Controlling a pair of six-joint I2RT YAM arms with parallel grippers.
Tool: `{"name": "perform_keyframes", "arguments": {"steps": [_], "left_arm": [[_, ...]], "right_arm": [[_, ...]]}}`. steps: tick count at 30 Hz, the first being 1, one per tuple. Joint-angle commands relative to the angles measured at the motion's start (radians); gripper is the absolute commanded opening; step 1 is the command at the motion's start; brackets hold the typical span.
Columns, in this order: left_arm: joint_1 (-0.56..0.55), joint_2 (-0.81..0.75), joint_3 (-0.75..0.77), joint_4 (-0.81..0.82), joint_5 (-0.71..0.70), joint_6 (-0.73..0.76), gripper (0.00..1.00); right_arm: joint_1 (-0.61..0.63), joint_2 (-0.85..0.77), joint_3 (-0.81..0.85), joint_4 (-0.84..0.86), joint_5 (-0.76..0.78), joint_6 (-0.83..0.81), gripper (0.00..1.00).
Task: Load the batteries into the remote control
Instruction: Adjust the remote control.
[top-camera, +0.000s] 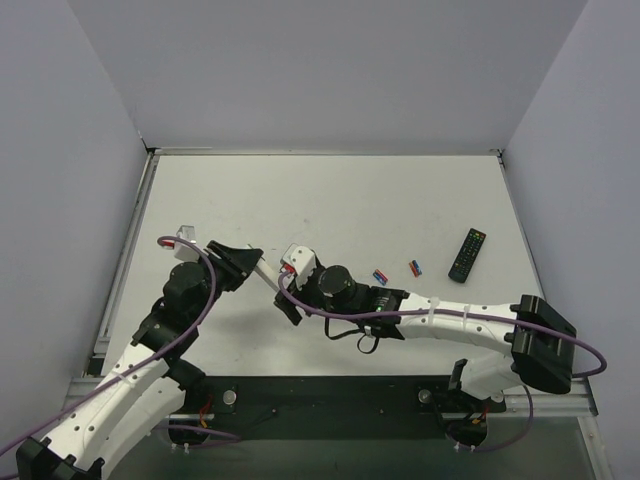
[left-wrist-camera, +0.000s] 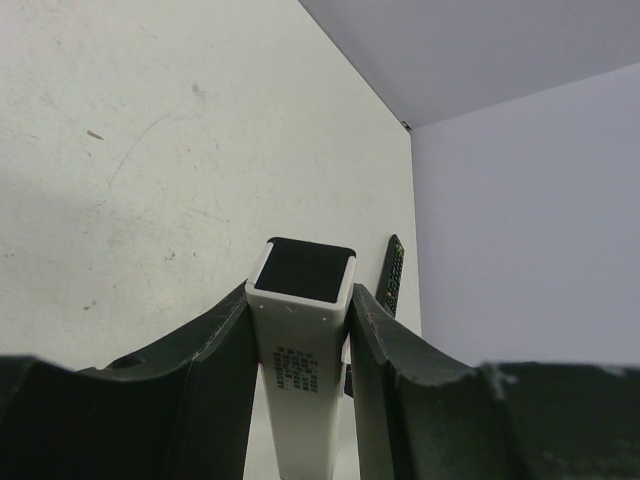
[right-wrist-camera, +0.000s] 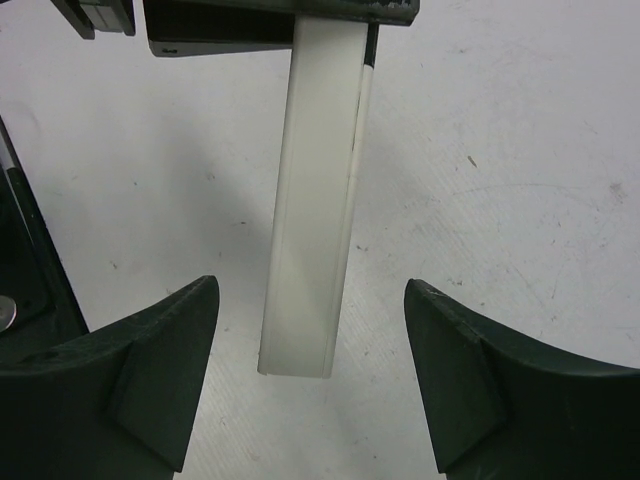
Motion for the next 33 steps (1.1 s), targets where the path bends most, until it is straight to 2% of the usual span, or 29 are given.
{"name": "perform_keyframes", "arguments": {"steps": [1,7,8,13,14,18,22,23,26,29,33], "left_arm": [[-0.005,-0.016,0.022,0.024,-0.013,-0.016,0.00],[-0.005,-0.021,0.013,0.047,0.002,-0.016,0.00],[-0.005,-0.022,0.007,0.058,0.005,-0.015,0.00],[-0.005,-0.031,-0.004,0.072,0.022,-0.015,0.00],[-0.004,-0.033,-0.006,0.072,0.024,-0.013,0.00],[-0.004,-0.057,-0.012,0.119,0.037,0.027,0.04],[-0.002,-0.111,-0.026,0.162,0.037,0.140,0.32],[-0.001,-0.125,-0.027,0.167,0.031,0.163,0.44],[0.007,-0.191,-0.041,0.202,0.030,0.255,0.59],[0.019,-0.255,-0.047,0.248,0.060,0.368,0.63],[0.038,-0.275,-0.032,0.322,0.221,0.500,0.74]], "right_arm": [[0.008,0.022,0.065,0.085,0.029,-0.012,0.68],[0.008,0.047,0.080,0.091,0.023,0.003,0.50],[0.008,0.048,0.080,0.093,0.021,0.006,0.43],[0.006,0.051,0.085,0.085,0.010,0.023,0.24],[0.006,0.050,0.085,0.085,0.007,0.027,0.18],[-0.009,0.031,0.077,0.085,-0.017,0.057,0.05],[-0.053,-0.013,0.056,0.091,-0.082,0.122,0.01],[-0.073,-0.025,0.045,0.091,-0.095,0.150,0.00],[-0.133,-0.074,0.022,0.101,-0.177,0.208,0.00],[-0.185,-0.130,0.013,0.099,-0.289,0.245,0.00],[-0.274,-0.185,0.018,0.050,-0.422,0.285,0.00]]}}
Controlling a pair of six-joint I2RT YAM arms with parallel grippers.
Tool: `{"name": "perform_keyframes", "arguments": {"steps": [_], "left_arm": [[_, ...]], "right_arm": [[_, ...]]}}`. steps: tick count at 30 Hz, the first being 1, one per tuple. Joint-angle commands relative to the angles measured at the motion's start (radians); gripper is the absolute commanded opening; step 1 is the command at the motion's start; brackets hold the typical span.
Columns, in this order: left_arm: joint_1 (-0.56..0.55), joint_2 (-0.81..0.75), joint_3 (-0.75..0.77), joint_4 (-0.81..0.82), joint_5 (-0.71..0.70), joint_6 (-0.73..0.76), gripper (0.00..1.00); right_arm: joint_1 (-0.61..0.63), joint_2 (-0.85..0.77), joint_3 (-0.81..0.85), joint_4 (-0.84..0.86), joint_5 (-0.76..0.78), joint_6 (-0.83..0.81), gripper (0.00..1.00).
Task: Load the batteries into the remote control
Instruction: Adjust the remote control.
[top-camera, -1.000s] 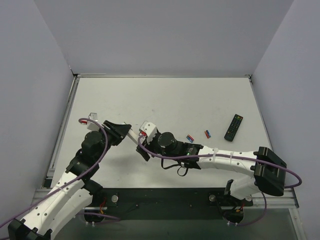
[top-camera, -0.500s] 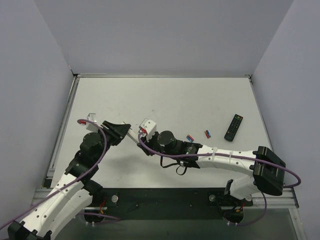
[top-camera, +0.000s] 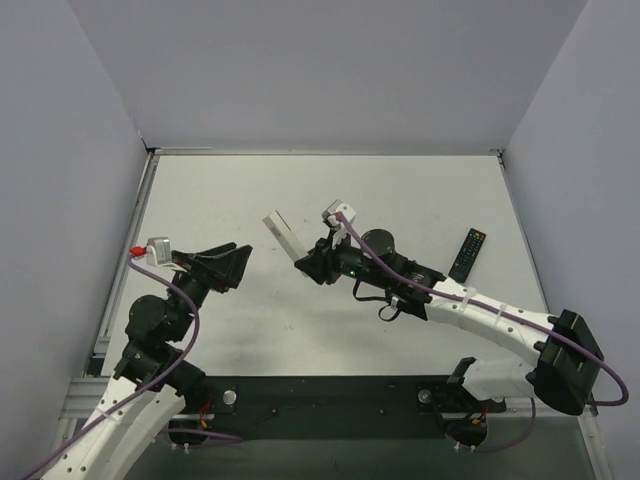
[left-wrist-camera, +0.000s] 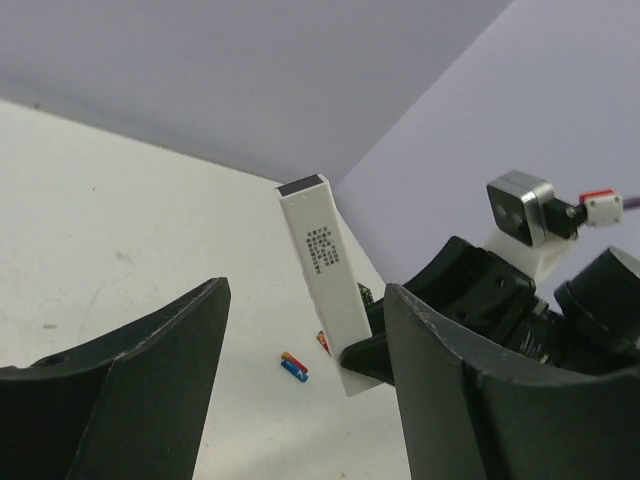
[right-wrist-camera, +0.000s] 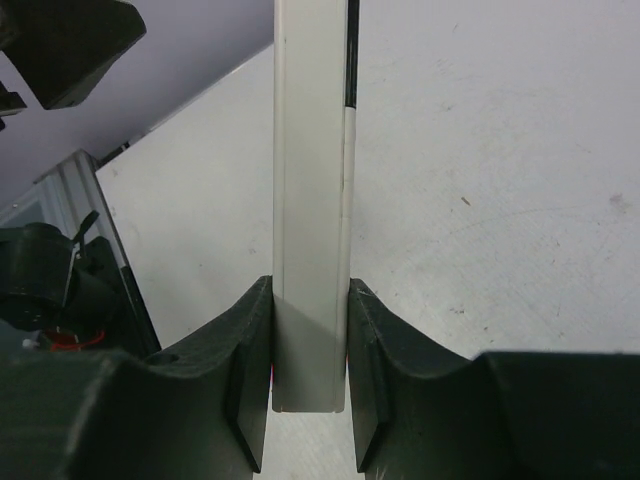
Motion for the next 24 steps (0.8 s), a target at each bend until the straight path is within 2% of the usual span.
{"name": "perform_keyframes", "arguments": {"steps": [1,3,4,6,8,11,15,16,19,21,24], "left_arm": [[0.023,0.000,0.025,0.173,0.229,0.228,0.75],[0.037,0.040,0.029,0.213,0.326,0.254,0.76],[0.045,0.057,0.027,0.273,0.445,0.266,0.76],[0.078,0.116,0.018,0.351,0.564,0.256,0.76],[0.107,0.155,0.000,0.517,0.715,0.193,0.76],[0.170,0.233,-0.042,0.782,0.849,0.083,0.76],[0.209,0.414,-0.056,1.095,0.967,-0.057,0.76],[0.207,0.445,-0.056,1.217,0.981,-0.115,0.76],[0.207,0.531,-0.060,1.414,1.012,-0.166,0.76],[0.206,0.548,-0.054,1.433,1.017,-0.163,0.76],[0.206,0.530,-0.044,1.364,1.012,-0.122,0.77]], "right_arm": [[-0.069,-0.104,0.006,0.026,-0.235,0.081,0.00],[-0.113,-0.123,0.000,0.049,-0.303,0.108,0.00],[-0.125,-0.141,-0.008,0.060,-0.331,0.143,0.00],[-0.156,-0.155,-0.014,0.090,-0.420,0.175,0.00],[-0.193,-0.171,-0.014,0.107,-0.509,0.226,0.00],[-0.216,-0.187,-0.012,0.147,-0.602,0.275,0.00],[-0.219,-0.191,0.005,0.184,-0.685,0.313,0.00],[-0.219,-0.189,0.008,0.189,-0.699,0.322,0.00],[-0.216,-0.184,0.018,0.199,-0.736,0.335,0.00],[-0.208,-0.183,0.028,0.189,-0.744,0.330,0.00],[-0.190,-0.174,0.049,0.140,-0.764,0.290,0.00]]}}
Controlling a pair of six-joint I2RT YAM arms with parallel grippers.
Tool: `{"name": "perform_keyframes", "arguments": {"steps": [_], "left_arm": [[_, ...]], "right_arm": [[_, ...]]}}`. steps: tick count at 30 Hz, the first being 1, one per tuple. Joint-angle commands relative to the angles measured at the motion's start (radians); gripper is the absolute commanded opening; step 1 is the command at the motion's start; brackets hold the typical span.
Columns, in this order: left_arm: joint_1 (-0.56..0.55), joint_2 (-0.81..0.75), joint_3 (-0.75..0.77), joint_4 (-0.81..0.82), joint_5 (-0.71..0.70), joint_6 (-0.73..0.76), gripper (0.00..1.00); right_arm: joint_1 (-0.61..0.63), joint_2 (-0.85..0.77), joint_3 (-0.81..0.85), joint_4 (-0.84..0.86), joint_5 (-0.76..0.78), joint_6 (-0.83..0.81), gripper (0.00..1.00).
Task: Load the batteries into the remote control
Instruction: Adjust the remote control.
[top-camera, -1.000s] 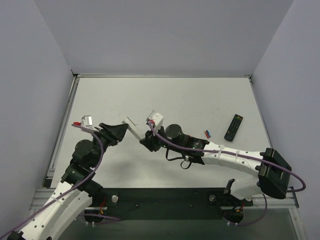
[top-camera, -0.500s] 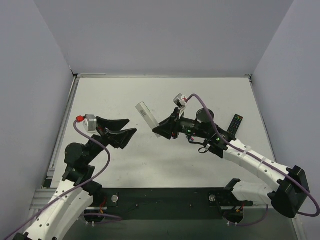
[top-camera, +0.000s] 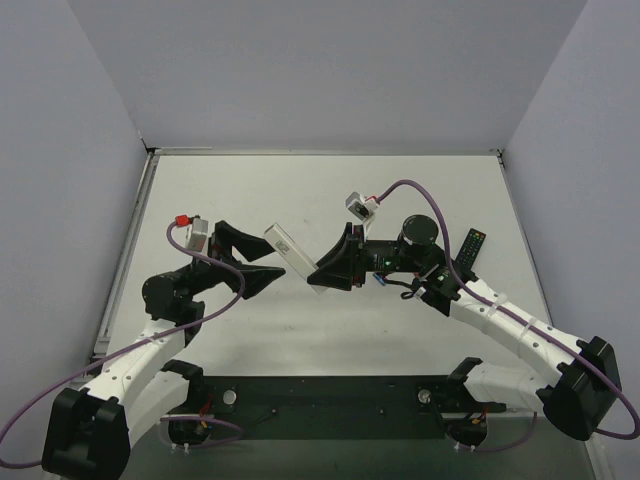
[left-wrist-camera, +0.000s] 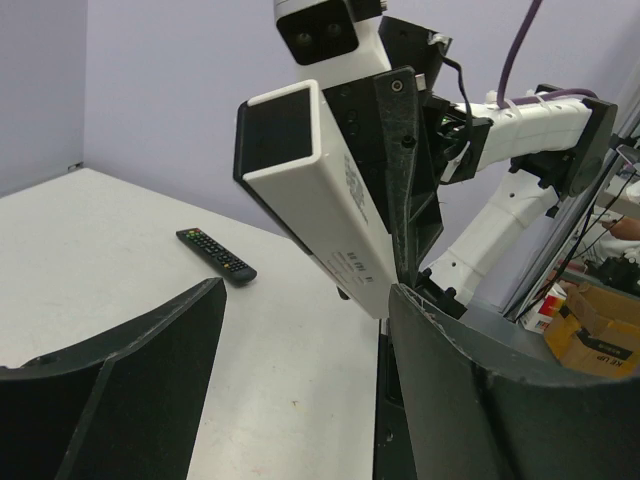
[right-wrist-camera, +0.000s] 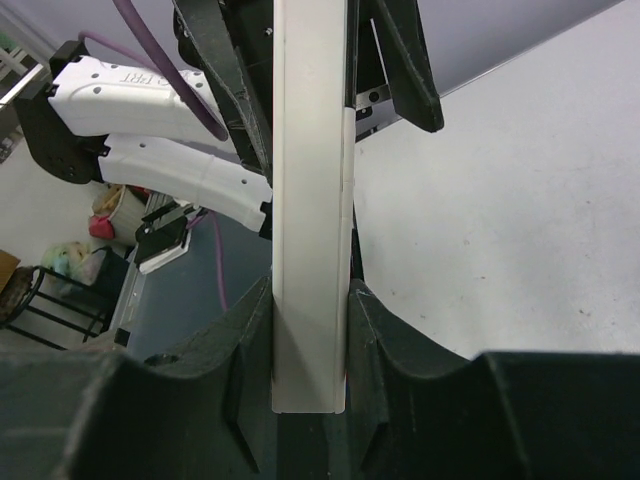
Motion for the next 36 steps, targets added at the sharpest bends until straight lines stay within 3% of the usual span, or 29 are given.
{"name": "perform_keyframes", "arguments": {"steps": [1,5,8,9,10,12,14,20,22,27,36], "left_arm": [[0.005,-0.035,0.015,0.222,0.047,0.014,0.77],[0.007,-0.110,0.001,0.107,0.033,0.067,0.77],[0.008,-0.252,0.012,-0.194,-0.006,0.198,0.77],[0.010,-0.288,0.027,-0.394,-0.025,0.297,0.77],[0.008,-0.326,0.032,-0.481,-0.048,0.342,0.77],[0.008,-0.415,0.035,-0.628,-0.094,0.431,0.77],[0.008,-0.470,0.029,-0.675,-0.111,0.456,0.78],[0.008,-0.471,-0.020,-0.639,-0.210,0.339,0.78],[0.008,-0.458,-0.043,-0.582,-0.298,0.228,0.78],[0.004,-0.389,-0.106,-0.358,-0.366,-0.024,0.78],[-0.075,-0.283,-0.097,-0.174,-0.373,-0.121,0.78]], "right_arm": [[0.026,-0.011,0.068,0.038,-0.079,-0.042,0.00],[0.031,0.003,0.087,-0.042,-0.063,-0.077,0.00],[0.016,0.012,0.111,-0.203,0.025,-0.146,0.00],[0.008,0.027,0.122,-0.293,0.033,-0.159,0.00],[-0.006,0.032,0.122,-0.312,0.027,-0.163,0.00],[-0.012,0.030,0.105,-0.297,-0.022,-0.153,0.00],[-0.011,0.027,0.093,-0.274,-0.047,-0.130,0.00],[-0.004,0.023,0.096,-0.262,-0.059,-0.142,0.00],[-0.001,0.021,0.099,-0.262,-0.062,-0.151,0.00],[0.031,0.044,0.117,-0.255,-0.059,-0.171,0.00],[0.083,0.111,0.143,-0.216,-0.036,-0.174,0.00]]}}
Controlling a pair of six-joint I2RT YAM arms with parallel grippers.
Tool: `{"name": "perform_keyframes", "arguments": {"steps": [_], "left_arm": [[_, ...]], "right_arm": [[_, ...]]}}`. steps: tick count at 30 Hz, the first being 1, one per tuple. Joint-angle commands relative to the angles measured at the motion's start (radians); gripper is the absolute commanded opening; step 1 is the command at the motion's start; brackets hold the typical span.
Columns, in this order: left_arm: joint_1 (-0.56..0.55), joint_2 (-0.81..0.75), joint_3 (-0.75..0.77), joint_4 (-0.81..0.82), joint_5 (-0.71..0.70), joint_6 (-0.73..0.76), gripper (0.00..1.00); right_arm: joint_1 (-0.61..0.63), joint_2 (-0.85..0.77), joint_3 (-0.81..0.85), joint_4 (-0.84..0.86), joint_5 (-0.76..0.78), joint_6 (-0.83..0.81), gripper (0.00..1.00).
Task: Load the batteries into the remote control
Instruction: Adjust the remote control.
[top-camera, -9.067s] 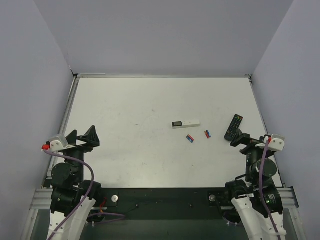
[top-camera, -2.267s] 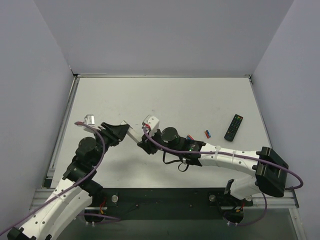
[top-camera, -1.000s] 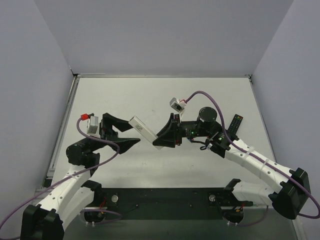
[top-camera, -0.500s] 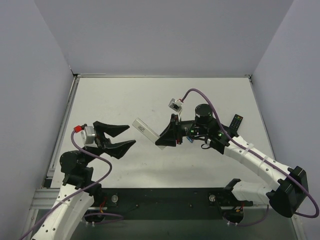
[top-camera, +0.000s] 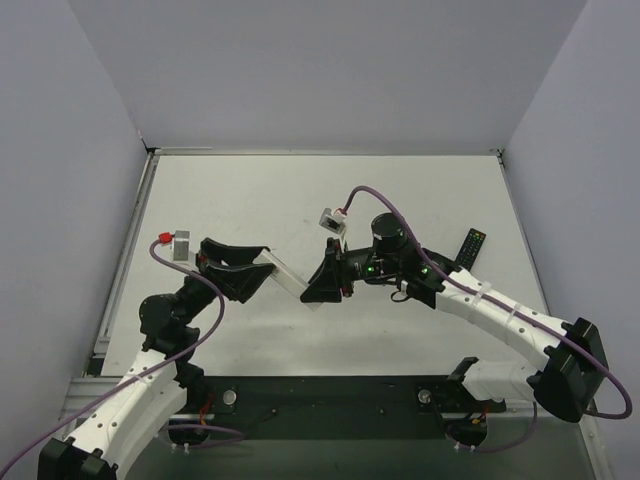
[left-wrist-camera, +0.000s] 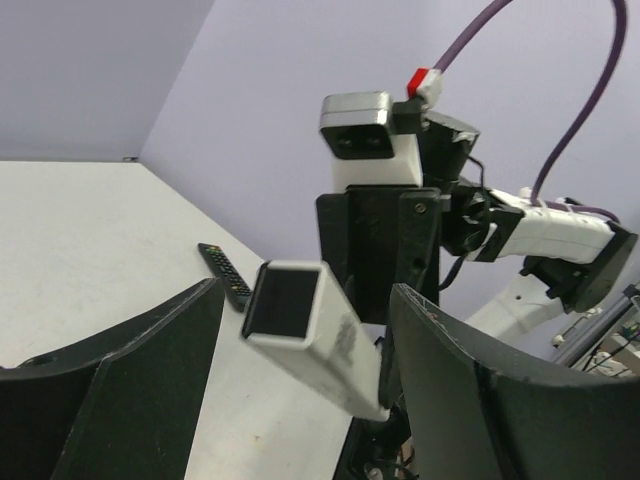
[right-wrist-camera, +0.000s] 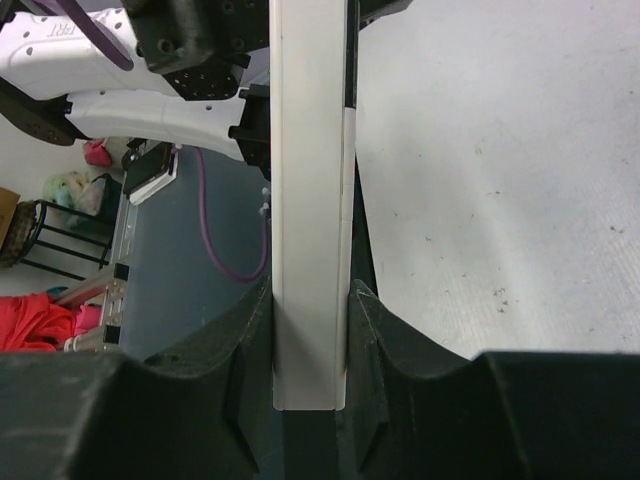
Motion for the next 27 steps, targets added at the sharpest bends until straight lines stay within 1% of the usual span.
{"name": "perform_keyframes", "arguments": {"steps": [1,4,7,8,9,11,12,13,14,15,16,17,18,19,20,21,22,23,24,26,27], "left_arm": [[-0.043,0.015,0.020,0.168,-0.037,-0.070,0.78],[-0.061,0.015,0.022,0.160,-0.044,-0.061,0.78],[-0.069,0.006,0.016,0.142,-0.078,-0.058,0.72],[-0.075,0.000,0.013,0.137,-0.087,-0.058,0.67],[-0.078,-0.002,0.011,0.122,-0.094,-0.052,0.56],[-0.084,-0.014,0.014,0.094,-0.114,-0.046,0.43],[-0.086,-0.017,0.019,0.059,-0.120,-0.041,0.33],[-0.088,-0.022,0.019,0.042,-0.133,-0.037,0.28],[-0.089,-0.031,0.020,0.028,-0.143,-0.035,0.23],[-0.092,-0.037,0.022,-0.002,-0.155,-0.034,0.12],[-0.094,-0.043,0.023,-0.022,-0.169,-0.034,0.07],[-0.095,-0.060,0.026,-0.074,-0.201,-0.032,0.02],[-0.098,-0.069,0.036,-0.105,-0.218,-0.027,0.00],[-0.098,-0.080,0.042,-0.140,-0.242,-0.023,0.00],[-0.101,-0.103,0.048,-0.220,-0.288,-0.018,0.00],[-0.103,-0.114,0.054,-0.264,-0.316,-0.006,0.00],[-0.104,-0.126,0.074,-0.313,-0.342,-0.001,0.00],[-0.106,-0.143,0.085,-0.419,-0.389,0.005,0.00],[-0.106,-0.148,0.100,-0.465,-0.409,0.008,0.00],[-0.107,-0.157,0.131,-0.559,-0.436,0.020,0.00],[-0.107,-0.157,0.138,-0.579,-0.452,0.020,0.00]], "right_arm": [[0.024,0.025,0.049,0.091,-0.020,-0.012,0.00],[0.027,0.036,0.050,0.102,-0.015,-0.007,0.00],[0.029,0.041,0.047,0.114,-0.015,0.000,0.00],[0.029,0.041,0.047,0.114,-0.012,0.000,0.00],[0.030,0.039,0.047,0.114,-0.008,0.000,0.00],[0.030,0.039,0.047,0.111,0.008,-0.001,0.00],[0.030,0.041,0.047,0.109,0.011,-0.003,0.02],[0.032,0.041,0.049,0.106,0.027,-0.004,0.04],[0.034,0.041,0.049,0.096,0.040,-0.007,0.08],[0.040,0.039,0.053,0.083,0.057,-0.019,0.18],[0.044,0.038,0.058,0.065,0.098,-0.053,0.23],[0.053,0.035,0.067,0.012,0.132,-0.075,0.28],[0.073,0.033,0.076,-0.024,0.167,-0.101,0.36],[0.089,0.033,0.099,-0.059,0.201,-0.156,0.41],[0.102,0.032,0.110,-0.120,0.281,-0.180,0.46],[0.116,0.028,0.118,-0.142,0.319,-0.206,0.53],[0.148,0.025,0.128,-0.171,0.368,-0.246,0.57],[0.165,0.018,0.132,-0.182,0.456,-0.271,0.61],[0.184,0.016,0.136,-0.193,0.507,-0.294,0.67],[0.243,0.013,0.147,-0.214,0.598,-0.369,0.69],[0.257,0.018,0.151,-0.219,0.686,-0.383,0.70]]}}
